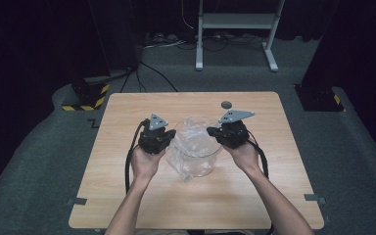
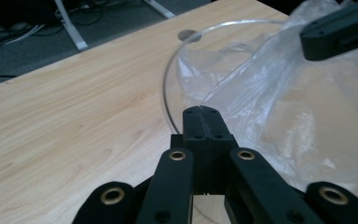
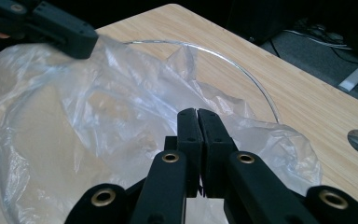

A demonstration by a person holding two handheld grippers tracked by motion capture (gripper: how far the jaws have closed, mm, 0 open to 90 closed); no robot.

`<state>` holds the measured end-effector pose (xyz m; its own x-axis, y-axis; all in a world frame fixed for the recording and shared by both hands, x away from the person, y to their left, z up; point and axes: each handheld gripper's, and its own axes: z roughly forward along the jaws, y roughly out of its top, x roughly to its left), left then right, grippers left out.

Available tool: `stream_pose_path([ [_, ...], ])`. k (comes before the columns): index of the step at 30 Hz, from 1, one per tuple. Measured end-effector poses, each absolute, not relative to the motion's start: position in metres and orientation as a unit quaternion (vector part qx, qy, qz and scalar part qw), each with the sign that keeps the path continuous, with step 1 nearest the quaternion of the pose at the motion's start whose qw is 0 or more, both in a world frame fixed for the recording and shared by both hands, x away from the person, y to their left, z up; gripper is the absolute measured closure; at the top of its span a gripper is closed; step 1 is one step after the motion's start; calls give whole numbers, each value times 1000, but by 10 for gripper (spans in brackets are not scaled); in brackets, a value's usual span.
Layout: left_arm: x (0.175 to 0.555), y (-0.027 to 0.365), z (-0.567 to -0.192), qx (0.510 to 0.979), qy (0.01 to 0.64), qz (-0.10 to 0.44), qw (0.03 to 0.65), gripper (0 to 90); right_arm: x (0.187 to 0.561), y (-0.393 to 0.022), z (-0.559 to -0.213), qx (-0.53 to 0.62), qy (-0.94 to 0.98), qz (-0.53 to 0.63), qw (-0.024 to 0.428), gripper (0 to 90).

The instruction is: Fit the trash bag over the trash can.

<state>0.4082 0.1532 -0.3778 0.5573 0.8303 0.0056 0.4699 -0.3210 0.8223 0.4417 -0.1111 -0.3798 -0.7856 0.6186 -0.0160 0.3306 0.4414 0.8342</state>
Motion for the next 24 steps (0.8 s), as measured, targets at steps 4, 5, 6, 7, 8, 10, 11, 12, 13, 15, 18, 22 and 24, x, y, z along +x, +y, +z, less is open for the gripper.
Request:
stream_pose_path([
  [4,414,155,-380,775,418,229,416,900,444,-112,-380,288,832,446,162,879],
  [5,415,156,-380,773,419,228,417,900,445,-112,-380,289,832,445,163,879],
  [6,417,157,-381,770,421,227,422,900,446,-112,-380,291,831,446,162,879],
  [7,418,158,-382,768,422,226,425,900,447,-113,-381,291,830,447,162,879],
  [8,419,159,-382,766,424,224,428,900,447,-113,-381,292,830,447,161,877],
  [10,421,160,-383,764,425,222,432,900,448,-113,-381,293,830,447,161,864],
  [11,421,160,-383,763,425,222,433,900,447,-113,-381,294,829,447,161,844],
  [12,421,160,-383,763,425,221,433,900,447,-114,-381,294,829,447,161,827],
  [13,420,160,-383,764,424,222,433,900,447,-115,-381,294,829,448,160,807],
  [15,420,160,-383,765,423,223,431,900,445,-117,-381,292,829,450,157,760],
  [18,420,161,-383,765,423,222,431,900,438,-120,-381,286,832,446,165,653],
  [22,420,160,-383,765,422,223,431,899,428,-127,-380,278,830,444,190,560],
  [24,420,161,-383,765,423,223,432,900,425,-130,-379,276,830,440,203,561],
])
